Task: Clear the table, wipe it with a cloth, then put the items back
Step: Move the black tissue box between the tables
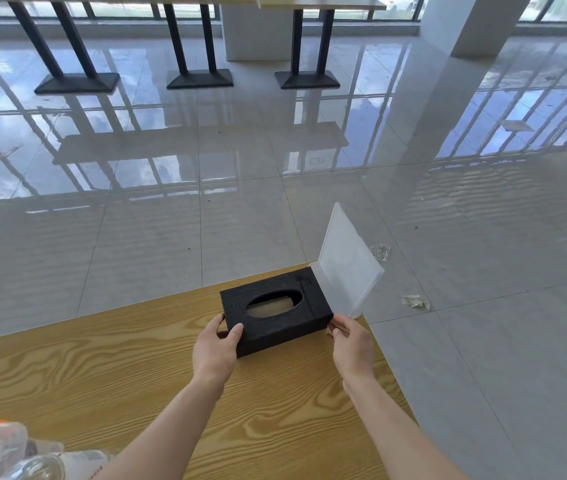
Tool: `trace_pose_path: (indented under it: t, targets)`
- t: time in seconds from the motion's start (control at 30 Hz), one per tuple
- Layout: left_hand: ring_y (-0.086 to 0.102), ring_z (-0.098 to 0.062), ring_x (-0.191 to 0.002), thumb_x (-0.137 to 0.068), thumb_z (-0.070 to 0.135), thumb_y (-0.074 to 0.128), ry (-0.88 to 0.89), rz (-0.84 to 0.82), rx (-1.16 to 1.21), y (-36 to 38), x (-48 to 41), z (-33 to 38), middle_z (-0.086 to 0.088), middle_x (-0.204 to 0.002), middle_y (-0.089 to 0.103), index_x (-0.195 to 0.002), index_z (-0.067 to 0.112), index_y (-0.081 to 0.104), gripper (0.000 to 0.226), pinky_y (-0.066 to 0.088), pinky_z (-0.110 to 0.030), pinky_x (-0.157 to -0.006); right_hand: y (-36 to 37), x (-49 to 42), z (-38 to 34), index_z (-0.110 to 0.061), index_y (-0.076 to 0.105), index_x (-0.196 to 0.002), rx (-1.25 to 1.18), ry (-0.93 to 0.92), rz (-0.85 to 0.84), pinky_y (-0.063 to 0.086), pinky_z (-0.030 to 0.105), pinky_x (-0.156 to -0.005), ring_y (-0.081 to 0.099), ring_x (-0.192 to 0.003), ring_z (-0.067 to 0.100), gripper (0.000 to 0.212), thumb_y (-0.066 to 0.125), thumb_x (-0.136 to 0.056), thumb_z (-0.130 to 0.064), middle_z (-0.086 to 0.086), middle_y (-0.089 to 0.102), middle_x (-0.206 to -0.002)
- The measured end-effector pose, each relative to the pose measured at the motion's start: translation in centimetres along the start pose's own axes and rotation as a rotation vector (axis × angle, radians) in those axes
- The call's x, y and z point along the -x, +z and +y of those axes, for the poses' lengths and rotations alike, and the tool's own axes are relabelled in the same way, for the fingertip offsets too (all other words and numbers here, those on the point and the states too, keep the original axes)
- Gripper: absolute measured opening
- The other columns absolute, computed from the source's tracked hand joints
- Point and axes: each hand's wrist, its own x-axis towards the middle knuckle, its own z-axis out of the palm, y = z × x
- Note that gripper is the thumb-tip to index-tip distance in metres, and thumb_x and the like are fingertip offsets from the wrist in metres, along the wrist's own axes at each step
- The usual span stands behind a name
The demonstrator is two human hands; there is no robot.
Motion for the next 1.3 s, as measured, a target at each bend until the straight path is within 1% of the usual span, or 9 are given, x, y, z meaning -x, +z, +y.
trace_pose_path:
  t: [0.2, 0.3, 0.4, 0.53, 0.63, 0.73, 1.03, 1.17, 1.3]
  targets:
    - [0.069, -0.021, -0.099, -0.092, 0.038, 0.067, -0.015, -0.014, 0.022, -0.1, -0.3, -0.4, 0.002, -0.107, 0.070, -0.142, 0.032, 0.050, 0.053, 0.058, -0.047, -0.089, -0.4, -0.2, 0.0, -0.015, 0.062, -0.132, 0.001, -0.006, -0.032, 0.050, 0.027, -0.099, 0.063, -0.114, 0.012, 0.039, 0.043, -0.102, 0.000, -0.003, 0.068, -0.122]
    - [0.069, -0.021, -0.098, -0.092, 0.040, 0.067, -0.008, -0.016, 0.022, -0.1, -0.3, -0.4, 0.003, -0.106, 0.071, -0.141, 0.033, 0.050, 0.052, 0.058, -0.047, -0.089, -0.7, -0.6, 0.3, -0.015, 0.063, -0.132, 0.018, -0.014, -0.062, 0.051, 0.033, -0.103, 0.063, -0.115, 0.013, 0.040, 0.040, -0.102, 0.001, -0.003, 0.068, -0.123]
    - [0.068, -0.021, -0.099, -0.091, 0.042, 0.067, -0.019, -0.013, 0.044, -0.1, -0.2, -0.5, 0.003, -0.107, 0.070, -0.141, 0.034, 0.049, 0.054, 0.058, -0.048, -0.089, -1.1, -0.7, 0.6, -0.013, 0.063, -0.132, 0.006, -0.016, -0.047, 0.053, 0.038, -0.102, 0.064, -0.114, 0.013, 0.040, 0.041, -0.102, 0.001, -0.002, 0.068, -0.123]
    - [0.067, -0.018, -0.100, -0.091, 0.043, 0.066, -0.012, -0.013, 0.049, 0.1, 0.2, -0.8, 0.006, -0.110, 0.069, -0.140, 0.039, 0.049, 0.051, 0.057, -0.048, -0.090, -1.8, -0.4, 1.0, -0.010, 0.063, -0.131, -0.013, -0.013, -0.019, 0.054, 0.033, -0.100, 0.065, -0.112, 0.012, 0.038, 0.042, -0.101, 0.002, -0.001, 0.069, -0.122]
    - [0.068, -0.017, -0.101, -0.092, 0.042, 0.065, 0.002, -0.020, 0.049, 0.2, 0.2, -1.0, 0.005, -0.112, 0.069, -0.140, 0.040, 0.049, 0.050, 0.058, -0.048, -0.090, -1.8, -0.3, 0.9, -0.012, 0.063, -0.132, -0.014, -0.034, -0.056, 0.054, 0.034, -0.100, 0.065, -0.111, 0.010, 0.038, 0.044, -0.102, 0.001, -0.003, 0.069, -0.122]
    - [0.067, -0.017, -0.101, -0.093, 0.040, 0.065, -0.003, -0.023, 0.051, 0.2, 0.2, -0.9, 0.004, -0.112, 0.069, -0.141, 0.039, 0.049, 0.050, 0.058, -0.048, -0.090, -1.5, -0.5, 0.4, -0.014, 0.062, -0.133, 0.019, -0.085, -0.108, 0.055, 0.032, -0.098, 0.065, -0.112, 0.009, 0.038, 0.044, -0.102, -0.001, -0.003, 0.069, -0.123]
    - [0.068, -0.017, -0.100, -0.092, 0.040, 0.066, -0.009, -0.038, 0.037, 0.2, 0.1, -0.5, 0.005, -0.111, 0.069, -0.141, 0.039, 0.049, 0.051, 0.058, -0.047, -0.090, -1.5, -0.8, -0.1, -0.017, 0.065, -0.131, 0.038, -0.095, -0.109, 0.055, 0.032, -0.099, 0.066, -0.112, 0.009, 0.041, 0.043, -0.102, 0.000, -0.004, 0.070, -0.122]
    - [0.067, -0.018, -0.105, -0.091, 0.043, 0.066, -0.006, -0.035, 0.027, 0.0, -0.2, -0.3, 0.004, -0.116, 0.069, -0.142, 0.038, 0.048, 0.054, 0.057, -0.047, -0.092, -1.3, -1.0, 0.0, -0.016, 0.066, -0.130, 0.026, -0.084, -0.113, 0.055, 0.033, -0.099, 0.066, -0.112, 0.007, 0.042, 0.042, -0.101, 0.002, -0.004, 0.070, -0.121]
    - [0.067, -0.018, -0.100, -0.093, 0.040, 0.065, 0.008, -0.019, -0.005, 0.1, -0.2, 0.3, 0.003, -0.114, 0.069, -0.144, 0.034, 0.047, 0.055, 0.059, -0.046, -0.087, -1.3, -0.9, -0.3, -0.015, 0.066, -0.130, 0.027, -0.083, -0.118, 0.055, 0.030, -0.098, 0.066, -0.112, 0.008, 0.042, 0.042, -0.101, 0.003, -0.003, 0.070, -0.121]
